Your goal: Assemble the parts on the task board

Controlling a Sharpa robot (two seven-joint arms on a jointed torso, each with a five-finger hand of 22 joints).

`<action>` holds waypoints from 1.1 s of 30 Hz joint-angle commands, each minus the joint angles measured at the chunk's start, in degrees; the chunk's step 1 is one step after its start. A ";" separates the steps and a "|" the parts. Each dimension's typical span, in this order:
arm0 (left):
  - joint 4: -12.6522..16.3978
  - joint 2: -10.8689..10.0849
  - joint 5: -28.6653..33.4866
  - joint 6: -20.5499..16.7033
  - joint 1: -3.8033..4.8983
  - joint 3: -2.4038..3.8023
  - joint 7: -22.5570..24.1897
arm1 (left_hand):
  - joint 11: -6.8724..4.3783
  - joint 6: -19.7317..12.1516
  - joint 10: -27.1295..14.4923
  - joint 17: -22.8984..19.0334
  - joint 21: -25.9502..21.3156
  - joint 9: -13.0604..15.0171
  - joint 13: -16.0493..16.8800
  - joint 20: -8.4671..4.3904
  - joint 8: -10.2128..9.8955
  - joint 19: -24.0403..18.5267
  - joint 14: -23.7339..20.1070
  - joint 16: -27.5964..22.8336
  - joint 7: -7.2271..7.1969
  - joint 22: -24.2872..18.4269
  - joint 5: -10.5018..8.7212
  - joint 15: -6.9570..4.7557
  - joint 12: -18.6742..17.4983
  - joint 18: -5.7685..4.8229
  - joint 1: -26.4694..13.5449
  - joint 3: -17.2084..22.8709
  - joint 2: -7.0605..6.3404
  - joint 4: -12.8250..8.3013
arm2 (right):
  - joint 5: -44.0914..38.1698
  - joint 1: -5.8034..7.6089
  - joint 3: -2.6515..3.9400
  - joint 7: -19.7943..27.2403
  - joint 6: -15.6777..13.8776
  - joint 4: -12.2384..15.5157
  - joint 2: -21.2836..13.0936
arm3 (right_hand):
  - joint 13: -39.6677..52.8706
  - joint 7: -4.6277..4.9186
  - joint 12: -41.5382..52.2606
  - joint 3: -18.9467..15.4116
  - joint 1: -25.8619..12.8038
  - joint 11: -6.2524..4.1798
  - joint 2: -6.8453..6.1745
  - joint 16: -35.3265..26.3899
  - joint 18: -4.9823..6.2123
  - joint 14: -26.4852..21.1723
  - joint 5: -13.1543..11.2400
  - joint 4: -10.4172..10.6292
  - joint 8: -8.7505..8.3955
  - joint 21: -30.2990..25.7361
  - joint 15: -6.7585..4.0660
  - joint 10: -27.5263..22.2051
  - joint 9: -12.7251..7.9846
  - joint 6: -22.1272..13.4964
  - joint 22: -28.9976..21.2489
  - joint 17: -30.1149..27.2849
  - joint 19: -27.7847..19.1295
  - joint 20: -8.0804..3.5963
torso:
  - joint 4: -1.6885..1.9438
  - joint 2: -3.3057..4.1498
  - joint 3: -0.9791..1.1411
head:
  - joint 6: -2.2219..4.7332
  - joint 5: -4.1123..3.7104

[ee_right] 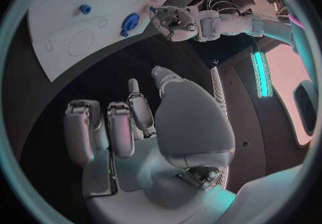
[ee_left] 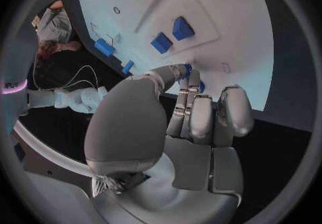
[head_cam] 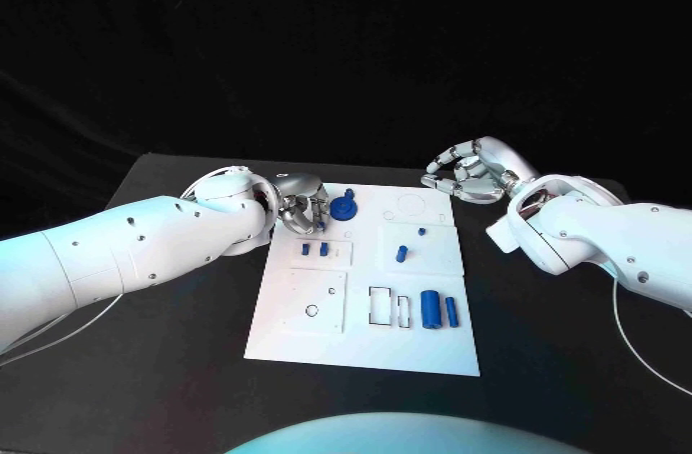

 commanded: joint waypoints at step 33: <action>0.06 0.16 0.80 2.15 -0.10 -0.40 -1.17 | 0.41 -0.42 0.07 0.12 -0.71 -0.27 -0.28 -0.13 -0.75 -0.71 -0.22 -0.27 0.44 -0.84 0.11 0.05 -1.59 -0.56 -1.13 -0.56 -0.90 -0.51 | -0.70 -0.02 0.01 0.27 0.14 -0.04 0.01 | 0.07 -0.21 0.03 0.07 0.24 -0.16 0.12 -0.34 0.63 4.04 0.21 -0.15 0.39 -0.16 -0.42 -0.15 -0.07 0.15 11.58 6.90 2.84 -0.41 | -0.05 0.02 0.03 | 0.05 0.03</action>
